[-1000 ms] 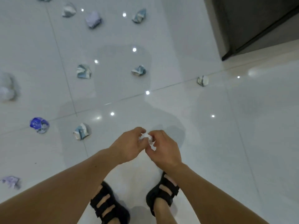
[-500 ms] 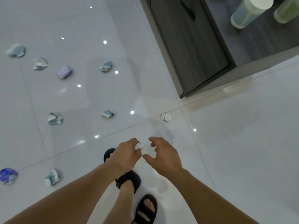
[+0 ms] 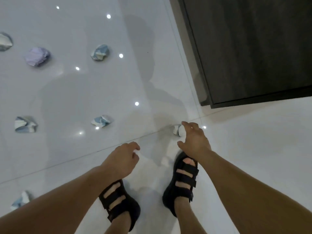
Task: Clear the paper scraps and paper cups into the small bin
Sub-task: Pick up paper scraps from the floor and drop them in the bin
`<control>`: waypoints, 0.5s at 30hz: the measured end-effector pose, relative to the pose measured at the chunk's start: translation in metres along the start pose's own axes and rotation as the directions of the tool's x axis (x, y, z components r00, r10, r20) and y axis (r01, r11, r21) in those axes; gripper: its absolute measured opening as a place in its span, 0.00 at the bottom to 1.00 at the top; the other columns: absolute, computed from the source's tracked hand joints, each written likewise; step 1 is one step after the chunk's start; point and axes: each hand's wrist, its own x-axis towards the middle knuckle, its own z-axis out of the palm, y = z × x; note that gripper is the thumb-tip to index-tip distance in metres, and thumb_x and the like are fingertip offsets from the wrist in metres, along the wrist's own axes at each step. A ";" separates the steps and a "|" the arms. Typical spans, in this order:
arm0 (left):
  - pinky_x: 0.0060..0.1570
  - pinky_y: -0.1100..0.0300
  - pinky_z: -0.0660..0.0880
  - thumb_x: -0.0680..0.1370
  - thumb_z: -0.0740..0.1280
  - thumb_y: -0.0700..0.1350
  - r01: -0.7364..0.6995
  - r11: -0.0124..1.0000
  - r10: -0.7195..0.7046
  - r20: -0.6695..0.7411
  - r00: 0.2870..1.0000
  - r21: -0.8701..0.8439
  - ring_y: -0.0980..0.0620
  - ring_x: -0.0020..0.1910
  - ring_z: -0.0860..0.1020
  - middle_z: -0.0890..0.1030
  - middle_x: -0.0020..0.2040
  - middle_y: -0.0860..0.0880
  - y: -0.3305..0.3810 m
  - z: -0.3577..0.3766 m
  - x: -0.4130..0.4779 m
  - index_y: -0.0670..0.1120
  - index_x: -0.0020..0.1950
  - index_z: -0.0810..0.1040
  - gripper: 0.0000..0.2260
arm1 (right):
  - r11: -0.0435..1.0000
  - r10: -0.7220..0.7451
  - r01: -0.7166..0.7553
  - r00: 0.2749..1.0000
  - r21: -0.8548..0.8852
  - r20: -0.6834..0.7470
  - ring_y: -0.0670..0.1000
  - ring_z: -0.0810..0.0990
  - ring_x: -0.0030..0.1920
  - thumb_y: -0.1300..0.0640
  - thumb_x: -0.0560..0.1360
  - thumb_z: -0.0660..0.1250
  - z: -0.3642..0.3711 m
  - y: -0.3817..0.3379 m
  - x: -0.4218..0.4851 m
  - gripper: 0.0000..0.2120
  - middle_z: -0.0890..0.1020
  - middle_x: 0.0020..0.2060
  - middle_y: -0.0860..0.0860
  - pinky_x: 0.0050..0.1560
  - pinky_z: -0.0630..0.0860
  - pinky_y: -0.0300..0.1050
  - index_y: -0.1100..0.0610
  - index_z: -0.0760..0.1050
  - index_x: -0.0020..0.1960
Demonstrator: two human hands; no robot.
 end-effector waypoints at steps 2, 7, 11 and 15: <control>0.53 0.60 0.72 0.80 0.58 0.44 0.006 1.000 -0.007 -0.029 1.000 -0.011 0.50 0.53 0.76 0.76 0.62 0.47 -0.005 0.009 0.025 0.49 0.67 0.72 0.15 | 1.000 0.000 0.000 1.000 -0.017 0.009 0.55 0.61 0.71 0.51 0.76 0.67 0.013 0.008 0.031 0.37 0.55 0.76 0.51 0.62 0.70 0.49 0.47 0.50 0.79; 0.54 0.59 0.70 0.81 0.59 0.46 0.022 0.999 -0.025 -0.100 0.995 -0.032 0.47 0.56 0.76 0.76 0.61 0.46 -0.012 0.025 0.078 0.48 0.68 0.71 0.15 | 0.997 -0.030 0.029 0.999 -0.078 -0.012 0.55 0.66 0.66 0.49 0.76 0.66 0.049 0.023 0.076 0.30 0.61 0.71 0.52 0.56 0.74 0.50 0.45 0.59 0.75; 0.54 0.58 0.70 0.81 0.58 0.47 0.046 0.998 -0.051 -0.116 0.992 -0.044 0.46 0.57 0.75 0.75 0.62 0.45 -0.008 0.025 0.090 0.48 0.69 0.70 0.16 | 0.997 -0.036 0.031 0.997 -0.069 -0.064 0.54 0.68 0.62 0.50 0.78 0.64 0.059 0.024 0.078 0.22 0.67 0.64 0.52 0.52 0.74 0.47 0.47 0.67 0.71; 0.55 0.57 0.70 0.81 0.58 0.46 0.053 0.998 -0.056 -0.126 0.990 -0.033 0.46 0.56 0.75 0.75 0.62 0.45 0.008 0.005 0.069 0.47 0.69 0.70 0.16 | 0.997 -0.080 0.080 0.995 -0.005 -0.057 0.53 0.70 0.61 0.46 0.77 0.64 0.039 0.001 0.057 0.23 0.67 0.64 0.51 0.53 0.73 0.46 0.46 0.67 0.71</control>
